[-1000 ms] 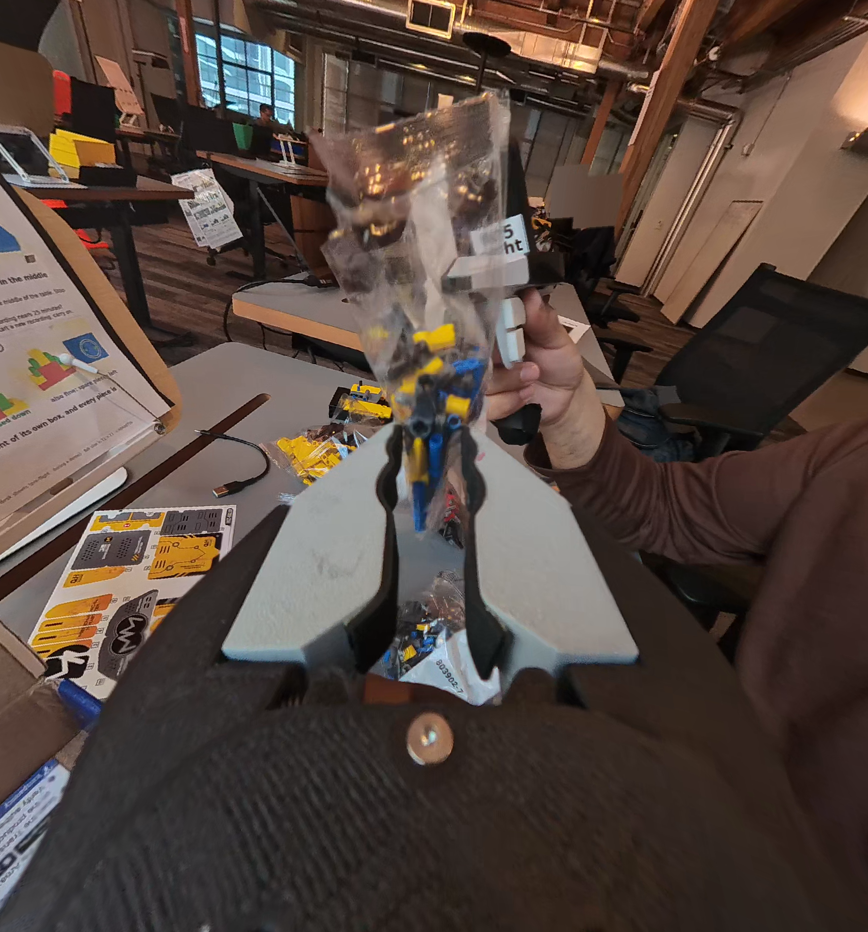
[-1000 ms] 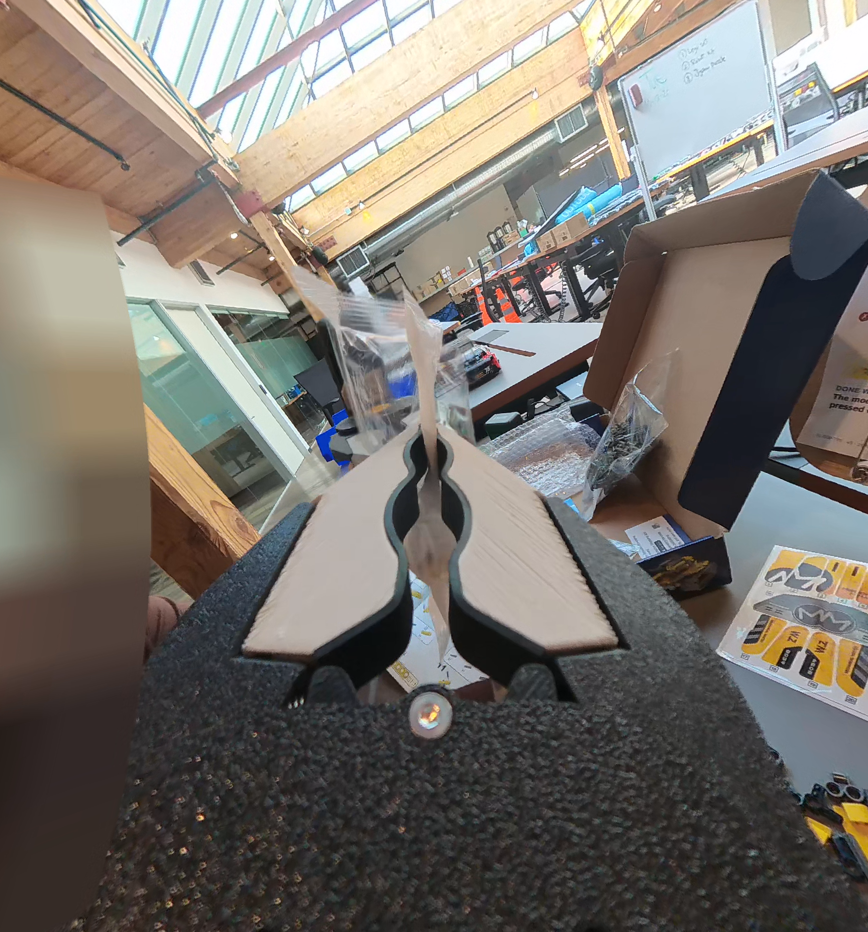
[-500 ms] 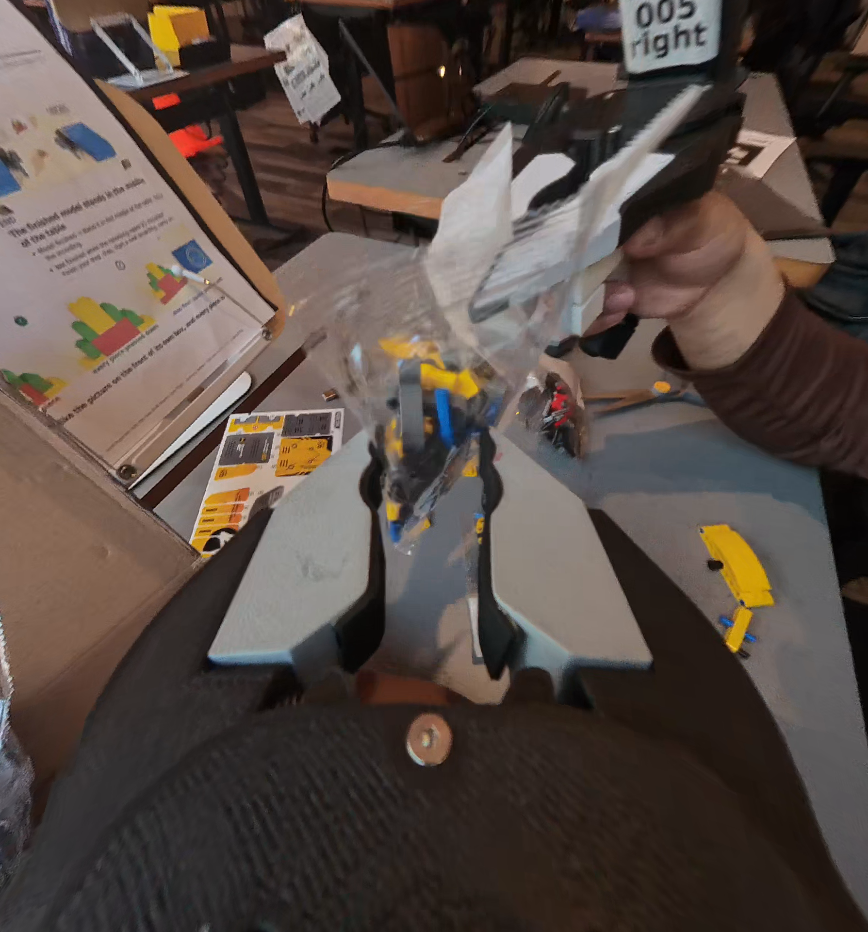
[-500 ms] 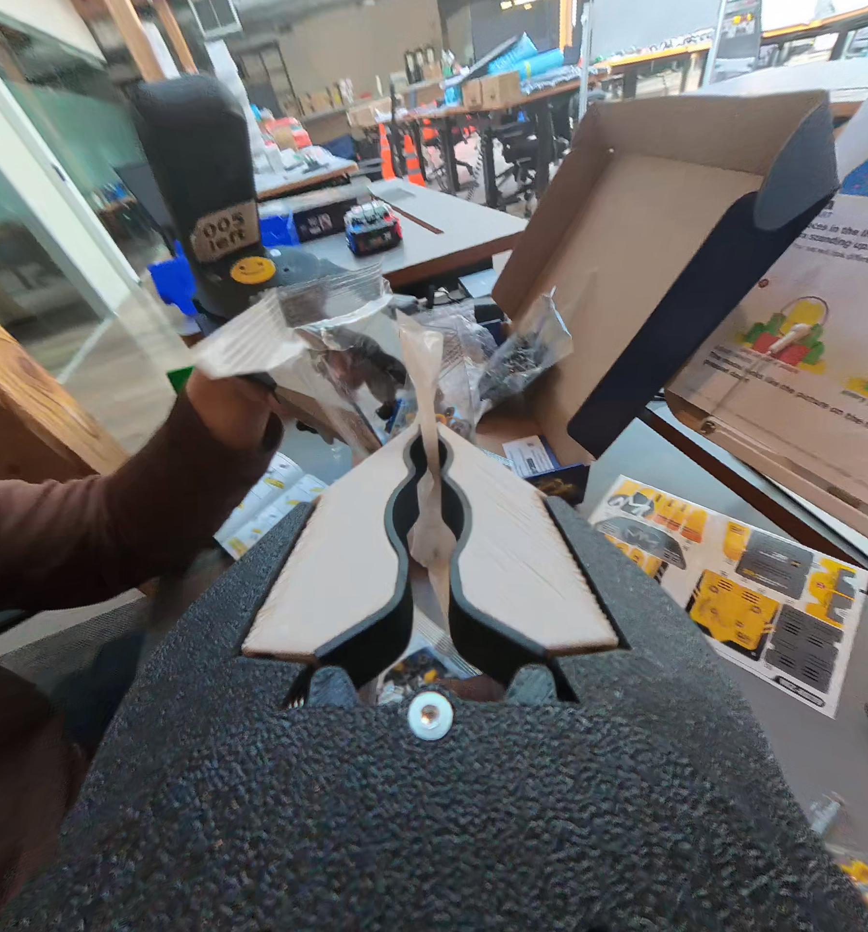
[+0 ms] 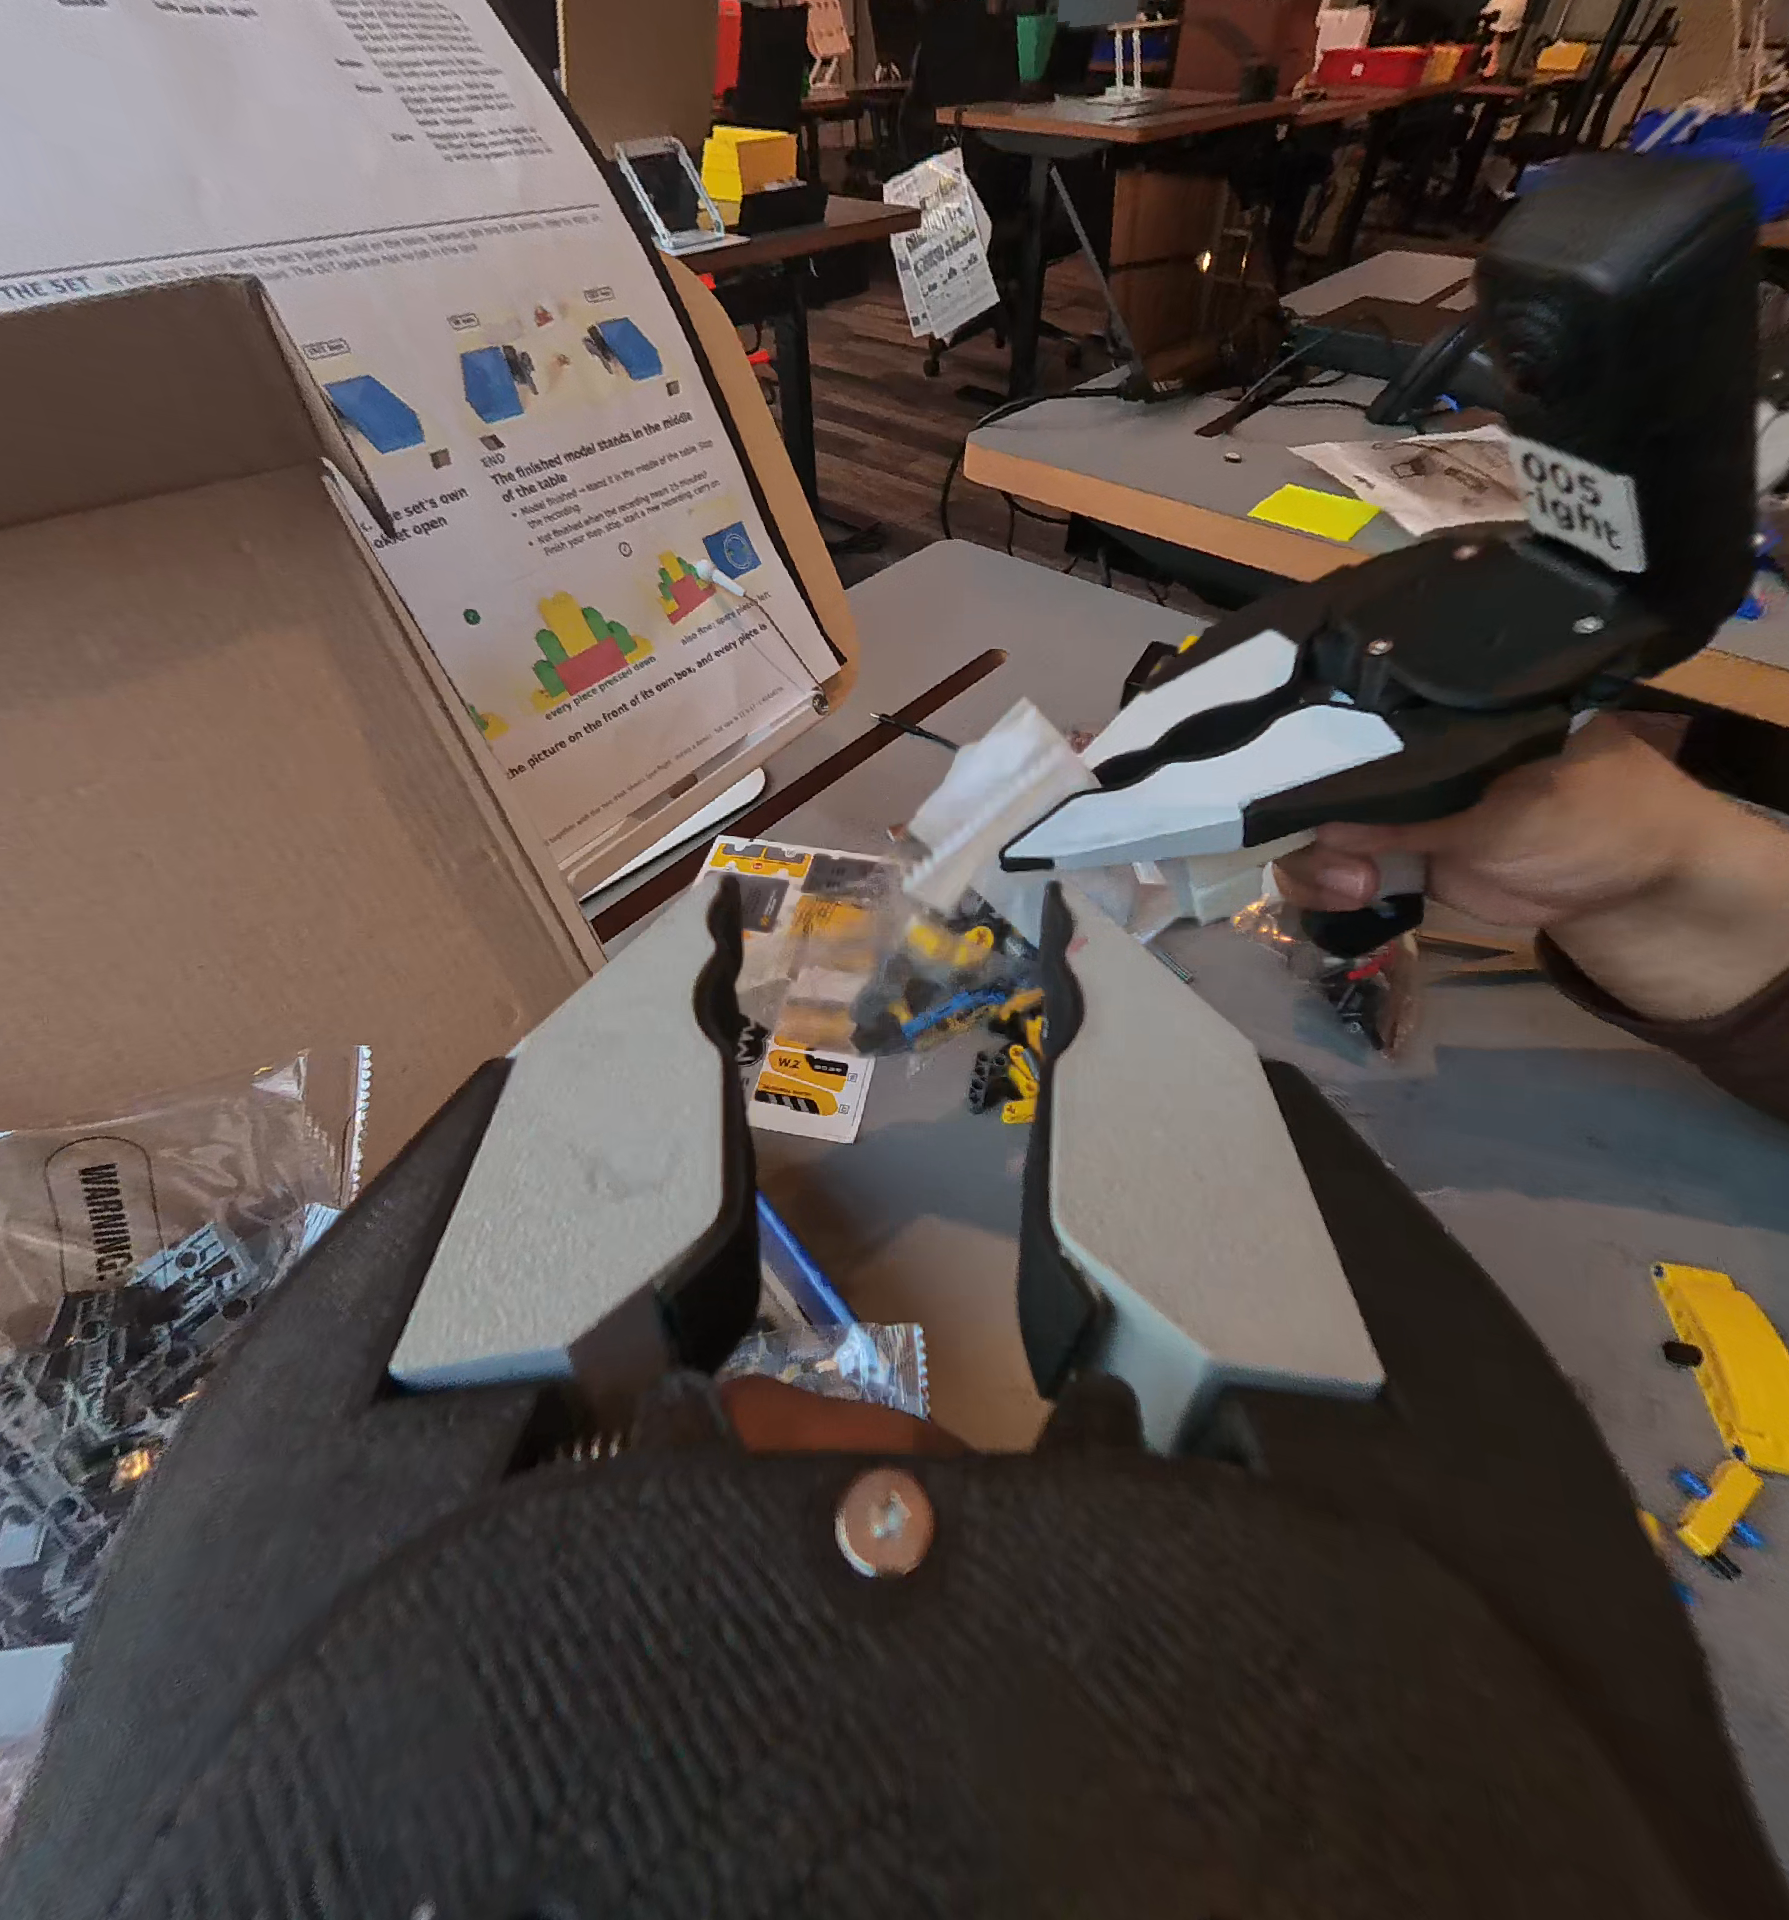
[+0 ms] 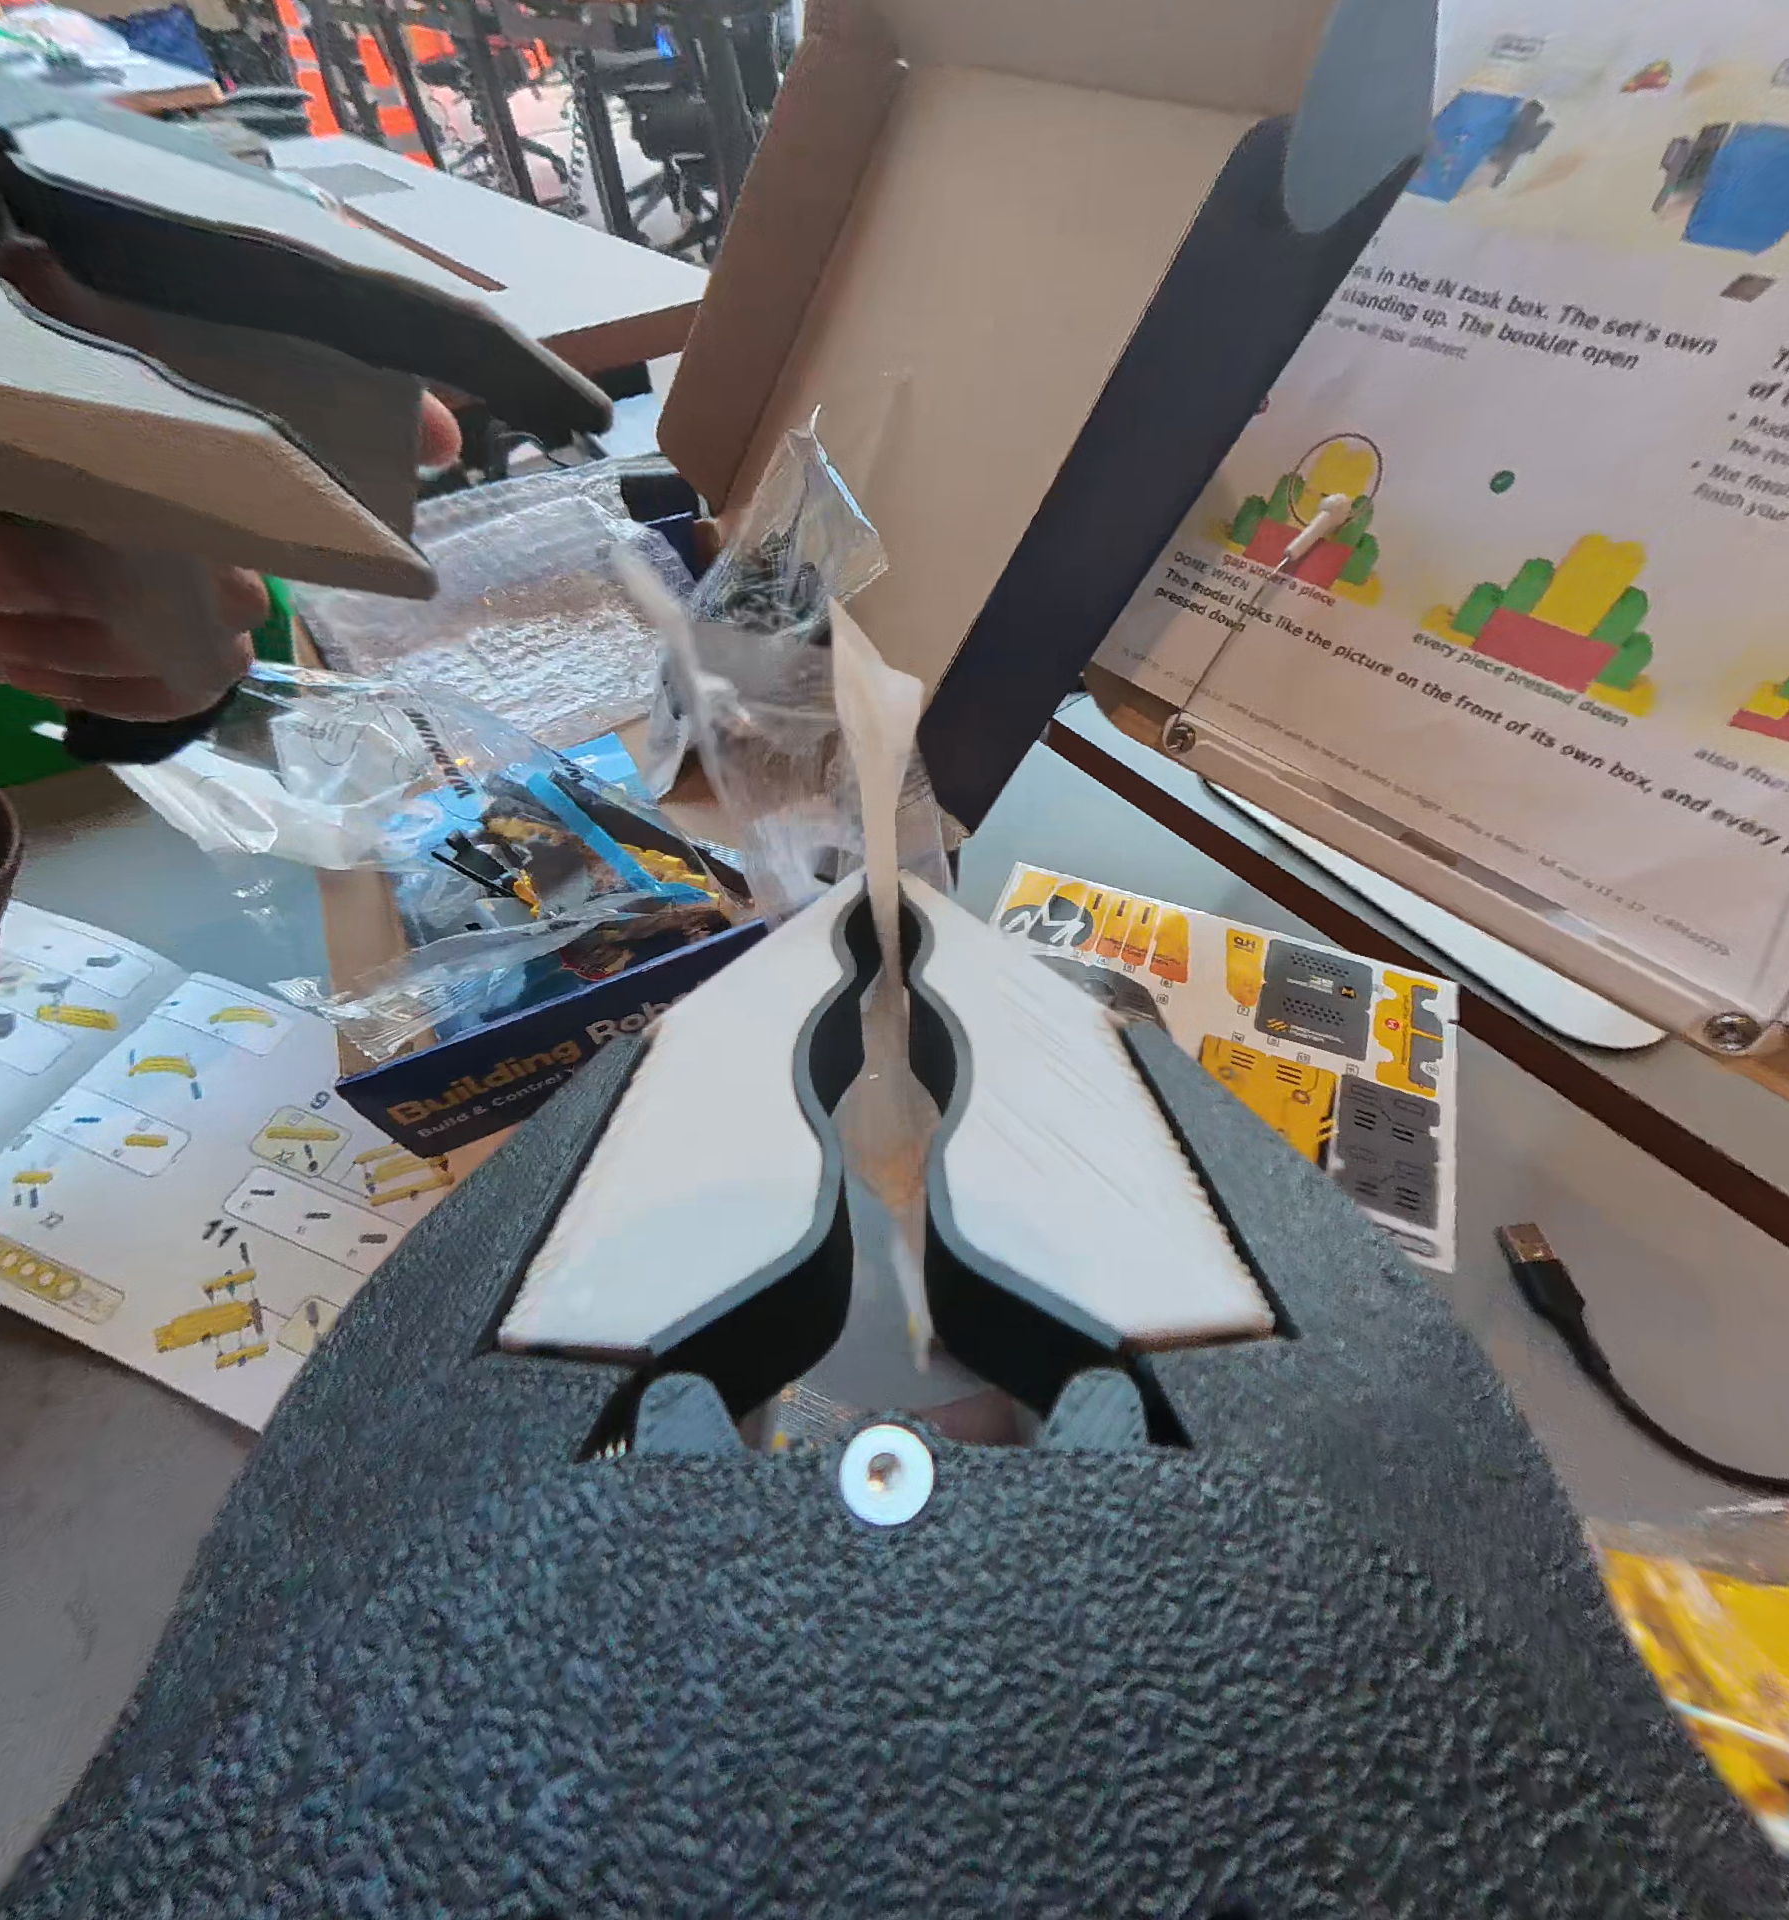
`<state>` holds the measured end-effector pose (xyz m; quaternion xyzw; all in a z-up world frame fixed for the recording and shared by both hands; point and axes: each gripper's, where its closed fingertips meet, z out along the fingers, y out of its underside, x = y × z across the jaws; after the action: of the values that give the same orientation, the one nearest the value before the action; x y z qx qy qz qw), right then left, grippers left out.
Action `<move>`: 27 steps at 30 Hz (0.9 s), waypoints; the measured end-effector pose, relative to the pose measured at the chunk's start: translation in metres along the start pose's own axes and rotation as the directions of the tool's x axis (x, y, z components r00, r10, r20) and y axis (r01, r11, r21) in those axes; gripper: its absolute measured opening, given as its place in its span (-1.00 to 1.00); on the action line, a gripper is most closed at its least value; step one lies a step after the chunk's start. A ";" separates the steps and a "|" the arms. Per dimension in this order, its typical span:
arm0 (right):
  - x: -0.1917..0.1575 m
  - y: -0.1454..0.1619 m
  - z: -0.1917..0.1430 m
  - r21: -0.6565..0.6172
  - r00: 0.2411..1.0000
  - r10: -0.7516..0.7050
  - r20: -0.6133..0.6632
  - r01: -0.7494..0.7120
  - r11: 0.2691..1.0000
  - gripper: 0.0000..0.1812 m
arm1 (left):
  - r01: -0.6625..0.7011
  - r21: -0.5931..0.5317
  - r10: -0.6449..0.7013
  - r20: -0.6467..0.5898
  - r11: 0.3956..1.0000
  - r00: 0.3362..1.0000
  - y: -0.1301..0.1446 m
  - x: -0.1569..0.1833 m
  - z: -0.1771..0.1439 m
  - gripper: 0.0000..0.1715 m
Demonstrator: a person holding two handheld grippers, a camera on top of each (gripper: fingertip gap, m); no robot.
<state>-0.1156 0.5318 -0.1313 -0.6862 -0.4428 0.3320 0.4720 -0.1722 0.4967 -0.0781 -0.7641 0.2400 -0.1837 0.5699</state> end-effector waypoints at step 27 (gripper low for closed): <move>-0.051 0.079 0.035 -0.348 0.985 0.055 0.164 0.006 0.937 -0.50 | -0.072 0.025 0.073 -0.036 0.997 0.997 -0.012 0.025 -0.004 -0.41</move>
<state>-0.1432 0.4842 -0.2155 -0.7333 -0.5246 0.3121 0.2995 -0.1521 0.4823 -0.0658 -0.7445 0.2757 -0.1797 0.5809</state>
